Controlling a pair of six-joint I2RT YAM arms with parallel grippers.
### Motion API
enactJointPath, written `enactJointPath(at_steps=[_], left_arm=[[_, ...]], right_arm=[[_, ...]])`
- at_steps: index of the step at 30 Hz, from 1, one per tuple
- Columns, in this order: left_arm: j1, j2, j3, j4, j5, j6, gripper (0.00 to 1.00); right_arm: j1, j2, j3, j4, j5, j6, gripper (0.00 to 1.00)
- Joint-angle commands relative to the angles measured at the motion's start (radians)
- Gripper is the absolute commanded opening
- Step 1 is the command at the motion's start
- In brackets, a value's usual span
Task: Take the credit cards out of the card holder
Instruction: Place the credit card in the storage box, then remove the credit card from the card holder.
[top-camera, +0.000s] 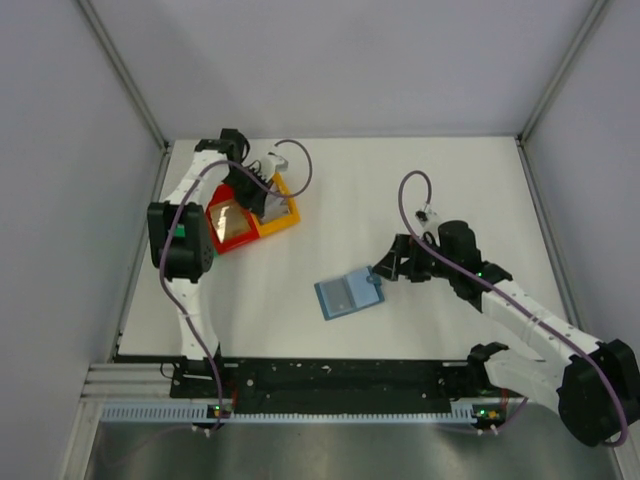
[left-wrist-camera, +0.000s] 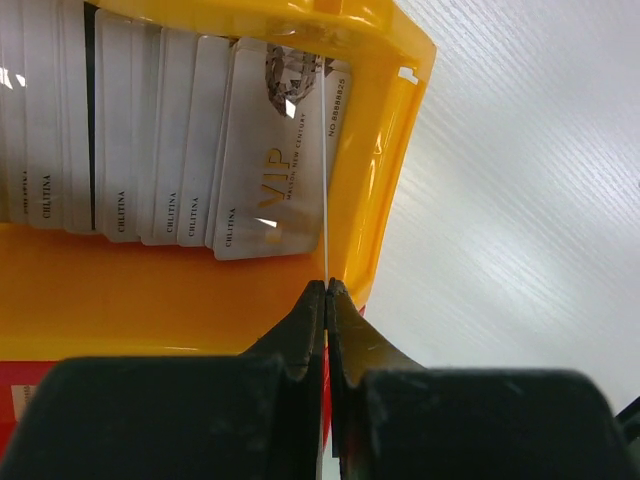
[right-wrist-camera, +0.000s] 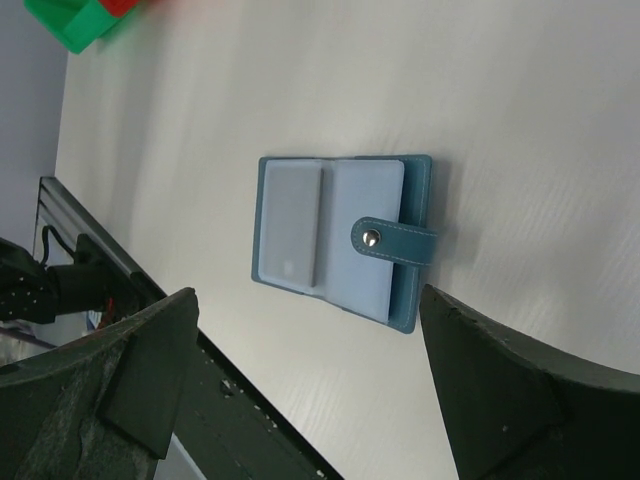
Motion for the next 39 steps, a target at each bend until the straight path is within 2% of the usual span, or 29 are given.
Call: enactJointPath(at_steps=[1, 2, 6, 12, 21, 22, 26, 28, 33, 35, 39], left_arm=[[-0.004, 0.024, 0.055, -0.050, 0.023, 0.032, 0.00], [-0.008, 0.029, 0.063, -0.052, 0.008, 0.025, 0.01], [-0.018, 0.021, 0.081, -0.041, -0.038, 0.006, 0.26], [-0.026, -0.051, 0.091, 0.020, -0.087, -0.060, 0.42], [-0.054, -0.272, 0.011, 0.202, -0.159, -0.305, 0.77], [-0.057, -0.314, -0.024, 0.239, -0.159, -0.344, 0.79], [-0.060, -0.529, -0.243, 0.434, -0.121, -0.552, 0.96], [-0.060, -0.656, -0.407, 0.582, -0.101, -0.683, 0.98], [-0.061, -0.995, -0.829, 0.828, -0.041, -0.996, 0.98], [-0.064, -1.095, -0.973, 0.903, 0.006, -1.092, 0.98], [-0.086, -1.252, -1.219, 0.993, 0.049, -1.221, 0.98]], right_arm=[[0.011, 0.005, 0.052, 0.025, 0.008, -0.015, 0.90], [0.009, 0.006, 0.054, 0.023, 0.007, -0.015, 0.91], [0.009, 0.002, 0.051, 0.023, 0.004, -0.015, 0.90], [0.008, -0.014, 0.048, 0.020, 0.004, -0.021, 0.90], [0.032, -0.026, 0.081, -0.055, 0.073, -0.145, 0.90], [0.044, -0.021, 0.092, -0.066, 0.091, -0.166, 0.90], [0.125, 0.017, 0.135, -0.113, 0.166, -0.261, 0.90], [0.199, 0.052, 0.158, -0.133, 0.223, -0.306, 0.90], [0.394, 0.160, 0.201, -0.129, 0.399, -0.390, 0.88], [0.457, 0.206, 0.216, -0.118, 0.470, -0.404, 0.87], [0.524, 0.279, 0.218, -0.043, 0.501, -0.397, 0.78]])
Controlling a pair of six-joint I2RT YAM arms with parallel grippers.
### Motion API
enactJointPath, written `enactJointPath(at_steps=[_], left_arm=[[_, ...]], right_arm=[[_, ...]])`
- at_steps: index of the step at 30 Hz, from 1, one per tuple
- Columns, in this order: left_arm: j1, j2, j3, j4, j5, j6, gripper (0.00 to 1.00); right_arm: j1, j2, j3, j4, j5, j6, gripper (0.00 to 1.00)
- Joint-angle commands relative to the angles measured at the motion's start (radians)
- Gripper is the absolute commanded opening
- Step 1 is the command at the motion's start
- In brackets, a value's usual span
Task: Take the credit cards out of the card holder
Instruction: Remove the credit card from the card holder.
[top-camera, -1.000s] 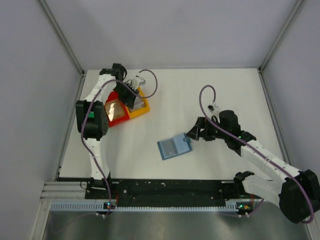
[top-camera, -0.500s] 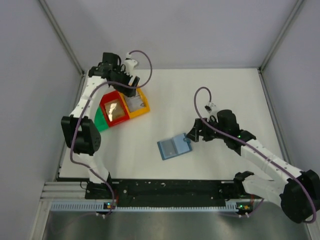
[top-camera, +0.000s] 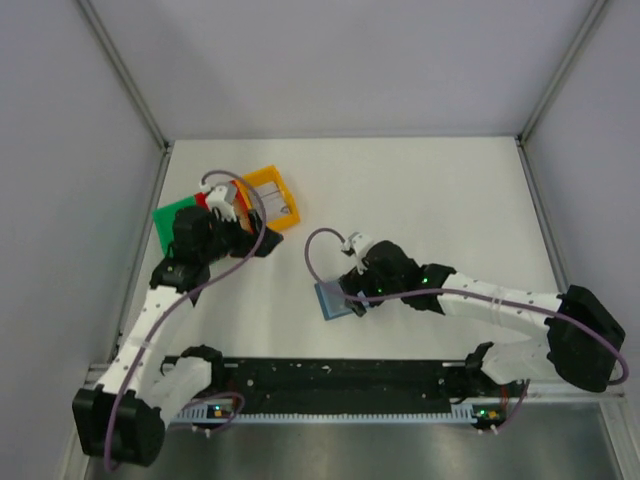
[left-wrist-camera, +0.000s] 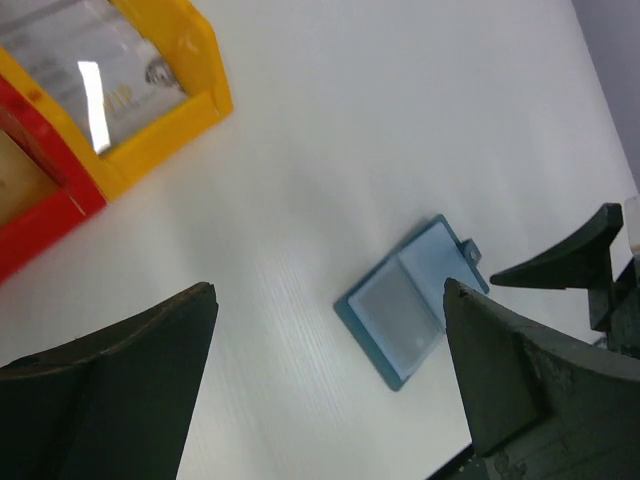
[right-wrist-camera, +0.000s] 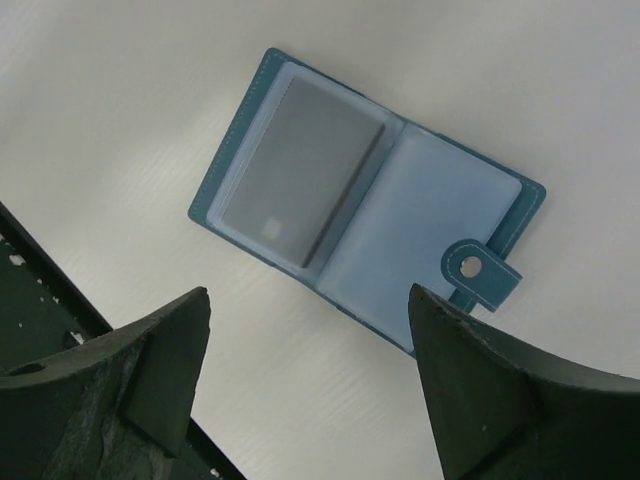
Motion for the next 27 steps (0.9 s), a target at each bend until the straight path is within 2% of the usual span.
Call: enactJointPath(at_steps=[1, 6, 9, 12, 15, 18, 27], left_arm=[[-0.027, -0.130, -0.221, 0.205, 0.075, -0.246, 0.98], [-0.114, -0.192, -0.411, 0.318, 0.093, -0.372, 0.98], [-0.237, -0.157, -0.461, 0.406, 0.050, -0.423, 0.96], [-0.306, -0.077, -0.470, 0.477, 0.044, -0.466, 0.95], [-0.350, 0.013, -0.471, 0.553, 0.041, -0.499, 0.89], [-0.381, 0.101, -0.470, 0.624, 0.029, -0.516, 0.77], [-0.421, 0.325, -0.476, 0.820, 0.040, -0.601, 0.55]], right_arm=[[0.061, 0.068, 0.045, 0.083, 0.115, -0.034, 0.75], [0.071, 0.149, 0.067, 0.149, 0.097, 0.000, 0.60], [0.070, 0.184, 0.069, 0.191, 0.106, 0.057, 0.48], [0.039, 0.207, 0.065, 0.215, 0.078, 0.135, 0.45], [-0.011, 0.188, 0.027, 0.289, -0.003, 0.208, 0.44], [-0.041, 0.181, 0.019, 0.296, -0.046, 0.236, 0.43], [-0.106, 0.217, -0.057, 0.379, -0.130, 0.328, 0.37]])
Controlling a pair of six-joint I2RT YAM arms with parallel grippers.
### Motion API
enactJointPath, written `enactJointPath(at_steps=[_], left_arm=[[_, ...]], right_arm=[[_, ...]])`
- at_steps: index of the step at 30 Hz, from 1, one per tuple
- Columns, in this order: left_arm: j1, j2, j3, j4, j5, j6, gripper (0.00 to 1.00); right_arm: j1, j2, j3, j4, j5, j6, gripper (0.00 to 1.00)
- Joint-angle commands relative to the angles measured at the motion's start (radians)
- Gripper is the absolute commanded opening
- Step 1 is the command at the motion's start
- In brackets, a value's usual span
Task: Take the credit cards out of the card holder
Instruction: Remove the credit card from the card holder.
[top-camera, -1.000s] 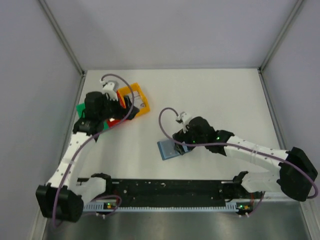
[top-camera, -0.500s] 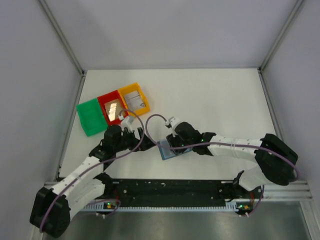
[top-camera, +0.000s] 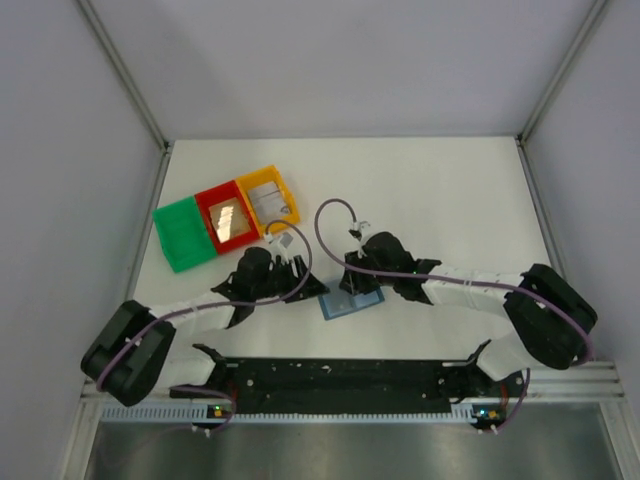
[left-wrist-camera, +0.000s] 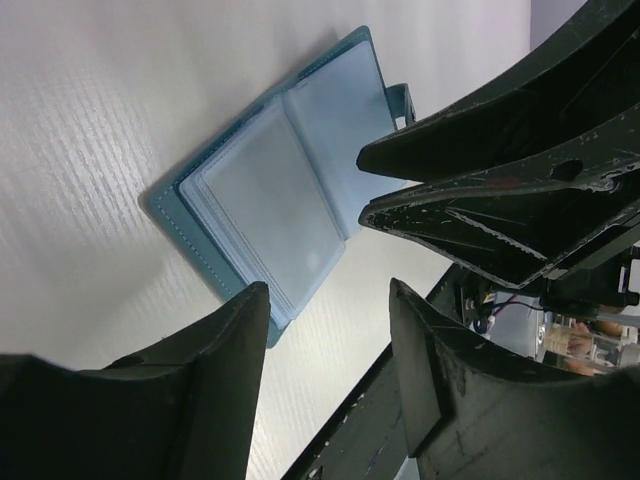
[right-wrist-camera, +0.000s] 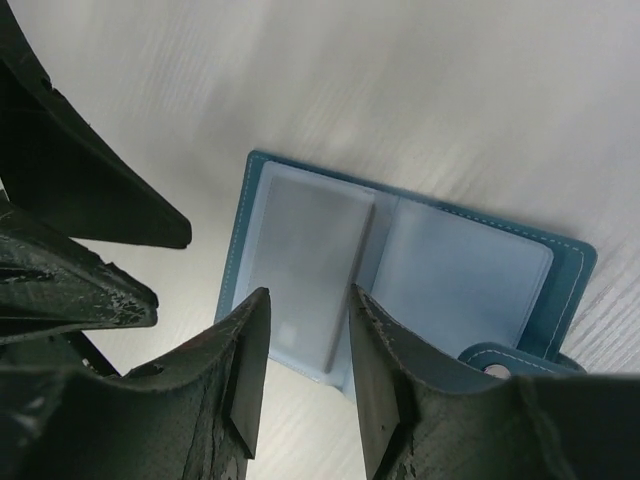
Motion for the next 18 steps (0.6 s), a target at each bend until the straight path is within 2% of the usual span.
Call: enactJointPath(at_steps=[1, 3, 11, 18], left_arm=[[-0.024, 0.083, -0.008, 0.182, -0.006, -0.059, 0.50], [-0.033, 0.129, -0.002, 0.236, 0.008, -0.080, 0.43], [-0.061, 0.260, 0.047, 0.247, 0.008, -0.102, 0.42], [-0.065, 0.180, 0.048, 0.092, -0.090, -0.050, 0.47]], right_arm=[[-0.029, 0.013, -0.042, 0.088, -0.057, 0.071, 0.37], [-0.040, 0.015, -0.065, 0.107, -0.062, 0.092, 0.35], [-0.059, -0.002, -0.107, 0.127, -0.061, 0.111, 0.34], [-0.060, -0.004, -0.116, 0.131, -0.061, 0.106, 0.34]])
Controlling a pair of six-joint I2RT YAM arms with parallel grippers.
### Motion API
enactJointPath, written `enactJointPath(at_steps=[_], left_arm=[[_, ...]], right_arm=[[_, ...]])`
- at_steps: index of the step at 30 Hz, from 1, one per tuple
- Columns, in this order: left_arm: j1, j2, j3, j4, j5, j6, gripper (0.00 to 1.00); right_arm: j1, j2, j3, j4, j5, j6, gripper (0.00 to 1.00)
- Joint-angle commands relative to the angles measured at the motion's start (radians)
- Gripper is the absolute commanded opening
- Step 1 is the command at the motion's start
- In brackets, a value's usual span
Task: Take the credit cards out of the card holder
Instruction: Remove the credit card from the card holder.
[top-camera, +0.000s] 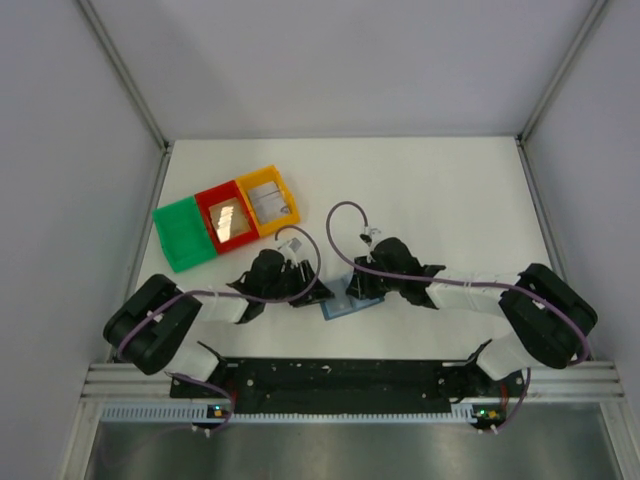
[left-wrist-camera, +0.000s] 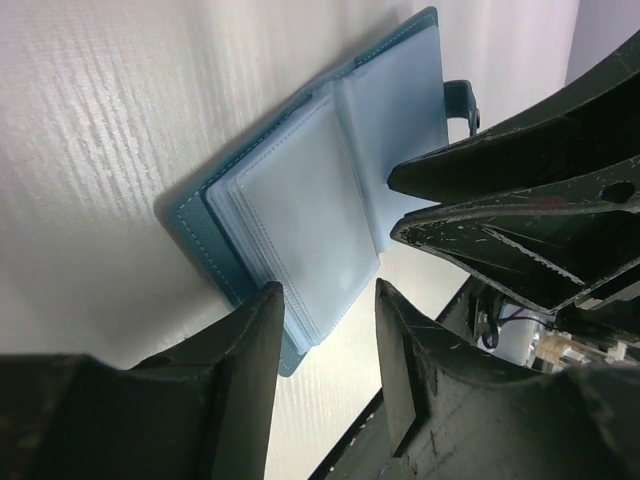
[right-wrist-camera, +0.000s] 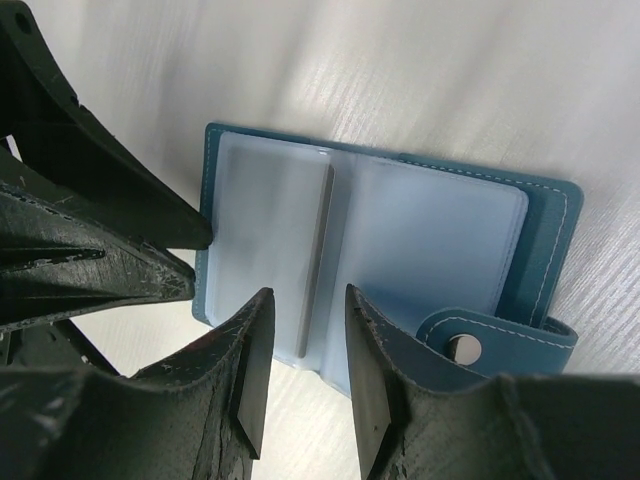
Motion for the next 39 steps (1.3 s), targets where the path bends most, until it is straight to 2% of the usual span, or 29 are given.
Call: enactJointPath(at_steps=[1, 16, 22, 25, 39], left_arm=[[-0.006, -0.063, 0.037, -0.085, -0.074, 0.045, 0.48], [-0.040, 0.032, 0.121, -0.083, -0.037, 0.044, 0.48], [-0.042, -0.062, 0.127, -0.229, -0.151, 0.079, 0.49], [-0.042, -0.071, 0.136, -0.255, -0.165, 0.093, 0.50], [-0.057, 0.004, 0.179, -0.215, -0.125, 0.085, 0.50]], right_arm=[[-0.011, -0.007, -0.011, 0.052, -0.005, 0.008, 0.34], [-0.010, 0.018, -0.008, 0.077, -0.024, 0.008, 0.34], [-0.011, 0.018, -0.010, 0.072, -0.021, 0.004, 0.34], [-0.011, 0.024, -0.011, 0.077, -0.022, 0.004, 0.34], [-0.013, 0.041, -0.013, 0.086, -0.033, 0.008, 0.34]])
